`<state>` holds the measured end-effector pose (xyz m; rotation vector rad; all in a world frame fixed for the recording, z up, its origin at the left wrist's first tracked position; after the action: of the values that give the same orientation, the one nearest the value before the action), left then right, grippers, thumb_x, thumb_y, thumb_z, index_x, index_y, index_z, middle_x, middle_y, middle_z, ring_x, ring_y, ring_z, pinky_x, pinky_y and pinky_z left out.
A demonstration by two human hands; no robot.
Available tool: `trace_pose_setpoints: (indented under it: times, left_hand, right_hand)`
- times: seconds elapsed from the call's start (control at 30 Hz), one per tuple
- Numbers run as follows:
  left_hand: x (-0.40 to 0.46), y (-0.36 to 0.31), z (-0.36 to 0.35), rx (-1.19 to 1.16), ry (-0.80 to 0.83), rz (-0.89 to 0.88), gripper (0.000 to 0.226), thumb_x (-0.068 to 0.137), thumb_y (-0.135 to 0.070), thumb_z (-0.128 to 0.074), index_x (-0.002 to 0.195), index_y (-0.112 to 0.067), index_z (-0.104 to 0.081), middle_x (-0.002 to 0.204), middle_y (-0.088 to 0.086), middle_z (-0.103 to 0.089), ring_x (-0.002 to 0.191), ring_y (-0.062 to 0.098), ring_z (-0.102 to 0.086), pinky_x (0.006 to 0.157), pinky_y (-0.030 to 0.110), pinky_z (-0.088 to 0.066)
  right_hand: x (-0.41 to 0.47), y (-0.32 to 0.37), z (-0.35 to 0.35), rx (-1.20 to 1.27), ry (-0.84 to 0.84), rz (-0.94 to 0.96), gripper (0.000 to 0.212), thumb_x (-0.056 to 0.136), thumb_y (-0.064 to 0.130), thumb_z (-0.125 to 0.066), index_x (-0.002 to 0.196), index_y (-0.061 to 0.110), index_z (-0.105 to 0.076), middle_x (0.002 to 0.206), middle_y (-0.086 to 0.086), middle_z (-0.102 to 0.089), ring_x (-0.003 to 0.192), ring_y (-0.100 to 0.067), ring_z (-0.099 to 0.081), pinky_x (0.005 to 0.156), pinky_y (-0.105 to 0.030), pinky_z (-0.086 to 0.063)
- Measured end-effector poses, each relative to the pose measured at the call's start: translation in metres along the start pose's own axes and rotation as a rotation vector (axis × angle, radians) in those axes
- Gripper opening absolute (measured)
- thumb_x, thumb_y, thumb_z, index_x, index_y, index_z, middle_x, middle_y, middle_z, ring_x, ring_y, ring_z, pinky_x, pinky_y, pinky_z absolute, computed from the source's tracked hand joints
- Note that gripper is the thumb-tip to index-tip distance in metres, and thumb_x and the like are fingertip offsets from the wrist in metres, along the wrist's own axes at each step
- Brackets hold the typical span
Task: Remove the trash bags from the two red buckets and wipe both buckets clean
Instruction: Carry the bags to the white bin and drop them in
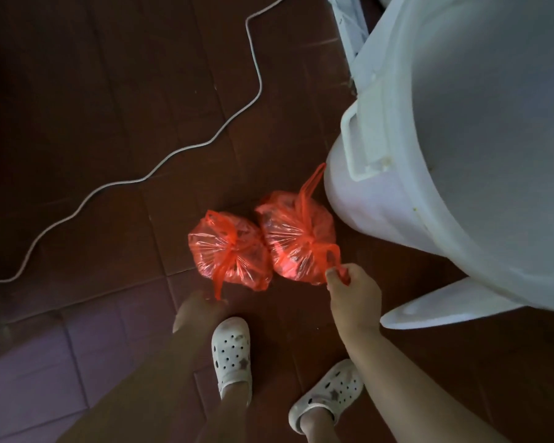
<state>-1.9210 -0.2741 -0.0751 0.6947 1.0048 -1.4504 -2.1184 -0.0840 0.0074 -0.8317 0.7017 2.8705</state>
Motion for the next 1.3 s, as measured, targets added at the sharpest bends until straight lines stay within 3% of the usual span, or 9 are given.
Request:
trace_pose_setpoints:
  times: [0.2, 0.37, 0.57, 0.7, 0.8, 0.97, 1.07, 1.17, 1.3]
  left_hand:
    - [-0.008, -0.008, 0.02, -0.221, -0.156, -0.032, 0.013, 0.089, -0.034, -0.058, 0.085, -0.023, -0.063, 0.071, -0.001, -0.061, 0.072, 0.022, -0.058, 0.057, 0.029, -0.036]
    - [-0.039, -0.036, 0.057, -0.4, -0.086, -0.063, 0.015, 0.089, -0.023, -0.059, 0.075, -0.02, -0.064, 0.079, 0.006, -0.063, 0.077, 0.022, -0.057, 0.068, 0.03, -0.04]
    - [-0.111, -0.063, 0.127, -0.627, -0.006, -0.083, 0.009, 0.084, -0.011, -0.065, 0.075, -0.01, -0.064, 0.076, 0.01, -0.057, 0.072, 0.021, -0.05, 0.067, 0.033, -0.04]
    - [-0.178, -0.092, 0.187, -0.632, 0.048, -0.23, 0.014, 0.082, 0.002, -0.06, 0.07, -0.006, -0.06, 0.067, 0.011, -0.051, 0.058, 0.016, -0.042, 0.049, 0.023, -0.034]
    - [-0.233, -0.118, 0.236, -0.618, 0.055, -0.378, 0.023, 0.079, 0.01, -0.057, 0.063, -0.007, -0.06, 0.057, 0.004, -0.054, 0.053, 0.013, -0.045, 0.049, 0.018, -0.036]
    - [-0.319, -0.17, 0.314, -0.589, 0.017, -0.618, 0.028, 0.077, 0.012, -0.053, 0.055, -0.004, -0.057, 0.046, 0.001, -0.052, 0.047, 0.011, -0.046, 0.047, 0.018, -0.037]
    - [-0.369, -0.214, 0.342, -0.567, 0.049, -0.758, 0.024, 0.083, 0.004, -0.054, 0.059, -0.002, -0.055, 0.05, 0.004, -0.051, 0.046, 0.008, -0.046, 0.044, 0.014, -0.034]
    - [-0.416, -0.262, 0.349, -0.519, 0.136, -0.873, 0.022, 0.081, -0.005, -0.059, 0.059, -0.007, -0.053, 0.051, 0.002, -0.051, 0.045, 0.005, -0.043, 0.045, 0.016, -0.033]
    - [-0.464, -0.324, 0.338, -0.49, 0.199, -0.993, 0.029, 0.084, 0.003, -0.054, 0.058, -0.01, -0.052, 0.052, 0.003, -0.051, 0.045, 0.006, -0.043, 0.044, 0.014, -0.034]
  right_hand:
    - [-0.008, 0.013, 0.006, 0.096, 0.046, -0.012, 0.023, 0.089, 0.032, -0.059, 0.075, 0.013, -0.063, 0.07, 0.0, -0.064, 0.067, -0.012, -0.058, 0.056, -0.02, -0.037]
    - [-0.031, 0.054, 0.027, 0.158, 0.115, 0.025, 0.03, 0.093, 0.032, -0.053, 0.07, 0.012, -0.058, 0.068, -0.003, -0.061, 0.064, -0.011, -0.055, 0.055, -0.019, -0.035]
    - [-0.073, 0.133, 0.075, 0.236, 0.191, 0.084, 0.031, 0.092, 0.028, -0.053, 0.07, 0.006, -0.057, 0.07, -0.012, -0.06, 0.069, -0.024, -0.056, 0.069, -0.036, -0.044]
    - [-0.107, 0.197, 0.123, 0.278, 0.23, 0.141, 0.034, 0.088, 0.029, -0.054, 0.068, 0.002, -0.055, 0.058, -0.003, -0.05, 0.06, -0.017, -0.048, 0.063, -0.036, -0.041]
    - [-0.135, 0.241, 0.168, 0.305, 0.228, 0.209, 0.035, 0.087, 0.028, -0.056, 0.068, -0.002, -0.053, 0.059, -0.005, -0.047, 0.058, -0.015, -0.045, 0.059, -0.031, -0.037]
    - [-0.175, 0.316, 0.265, 0.387, 0.102, 0.322, 0.038, 0.084, 0.025, -0.059, 0.049, 0.016, -0.049, 0.042, 0.009, -0.044, 0.043, -0.004, -0.04, 0.045, -0.015, -0.033]
    - [-0.197, 0.352, 0.332, 0.508, 0.022, 0.389, 0.032, 0.083, 0.024, -0.059, 0.054, 0.012, -0.049, 0.051, -0.002, -0.043, 0.05, -0.013, -0.039, 0.051, -0.028, -0.034]
    - [-0.21, 0.37, 0.398, 0.637, -0.047, 0.443, 0.037, 0.082, 0.022, -0.058, 0.048, 0.019, -0.045, 0.05, -0.001, -0.04, 0.049, -0.012, -0.036, 0.049, -0.028, -0.03]
    - [-0.21, 0.373, 0.471, 0.757, -0.107, 0.521, 0.044, 0.083, 0.019, -0.055, 0.041, 0.021, -0.044, 0.043, 0.004, -0.035, 0.043, -0.01, -0.032, 0.047, -0.026, -0.027]
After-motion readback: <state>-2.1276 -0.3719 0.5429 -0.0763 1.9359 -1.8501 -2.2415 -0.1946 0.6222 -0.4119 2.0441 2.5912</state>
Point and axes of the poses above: each hand's wrist, its own x-axis towards the middle knuckle, its own z-axis out of the back of the hand, y = z × x, the point moved 5 cm from there along x, towards the middle knuckle
